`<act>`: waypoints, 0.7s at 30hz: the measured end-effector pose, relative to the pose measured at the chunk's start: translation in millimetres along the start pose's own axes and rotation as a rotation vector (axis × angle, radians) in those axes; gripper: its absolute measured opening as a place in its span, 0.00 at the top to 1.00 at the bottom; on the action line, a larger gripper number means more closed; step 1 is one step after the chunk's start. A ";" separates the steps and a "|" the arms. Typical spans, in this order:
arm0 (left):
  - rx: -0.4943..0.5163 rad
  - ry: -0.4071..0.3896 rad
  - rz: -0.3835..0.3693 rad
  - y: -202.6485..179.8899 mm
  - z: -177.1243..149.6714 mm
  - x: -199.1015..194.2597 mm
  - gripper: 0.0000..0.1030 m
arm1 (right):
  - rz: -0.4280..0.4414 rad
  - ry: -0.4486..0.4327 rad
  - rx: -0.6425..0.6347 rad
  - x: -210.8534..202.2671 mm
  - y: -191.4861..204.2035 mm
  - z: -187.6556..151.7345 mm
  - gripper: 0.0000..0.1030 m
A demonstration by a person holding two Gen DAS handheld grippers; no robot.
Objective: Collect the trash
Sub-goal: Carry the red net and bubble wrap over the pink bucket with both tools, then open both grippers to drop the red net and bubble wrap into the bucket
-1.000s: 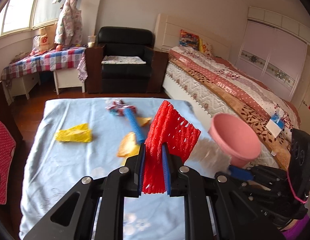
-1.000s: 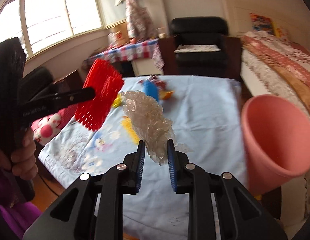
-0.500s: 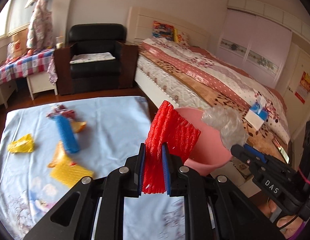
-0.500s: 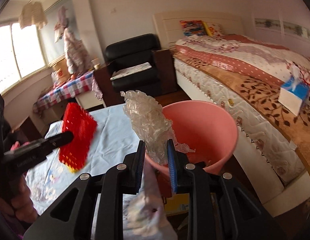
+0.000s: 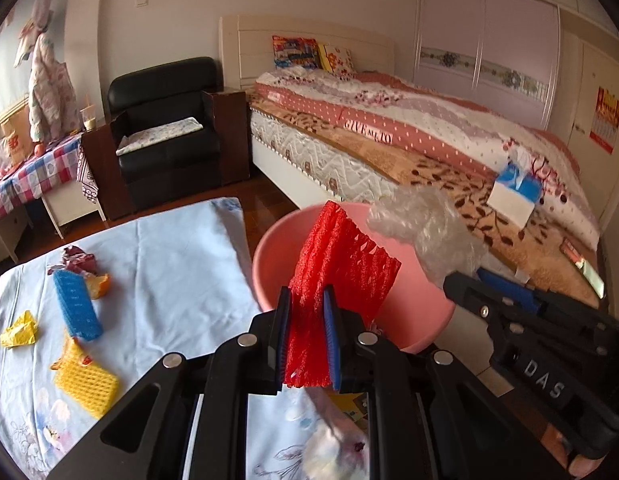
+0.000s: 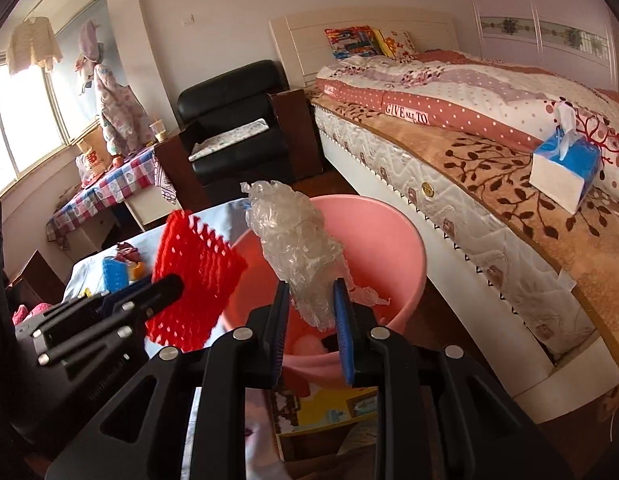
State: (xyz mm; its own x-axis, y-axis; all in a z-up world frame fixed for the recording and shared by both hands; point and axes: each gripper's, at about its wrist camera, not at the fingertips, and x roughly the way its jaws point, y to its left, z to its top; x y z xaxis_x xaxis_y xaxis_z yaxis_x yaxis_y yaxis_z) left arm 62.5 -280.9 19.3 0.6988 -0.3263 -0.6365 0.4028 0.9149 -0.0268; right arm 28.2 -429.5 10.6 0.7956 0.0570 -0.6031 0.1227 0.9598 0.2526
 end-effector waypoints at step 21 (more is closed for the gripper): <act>0.022 0.050 0.044 -23.3 1.2 48.9 0.73 | 0.046 0.067 0.036 51.9 -29.7 7.8 0.63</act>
State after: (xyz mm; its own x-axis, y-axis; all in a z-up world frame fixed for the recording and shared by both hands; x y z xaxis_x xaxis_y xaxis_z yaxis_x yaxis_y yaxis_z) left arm 88.0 -318.5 -10.3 0.6856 -0.2733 -0.6747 0.3860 0.9223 0.0186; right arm 70.4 -457.2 -22.3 0.7594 0.1202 -0.6395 0.1094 0.9452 0.3076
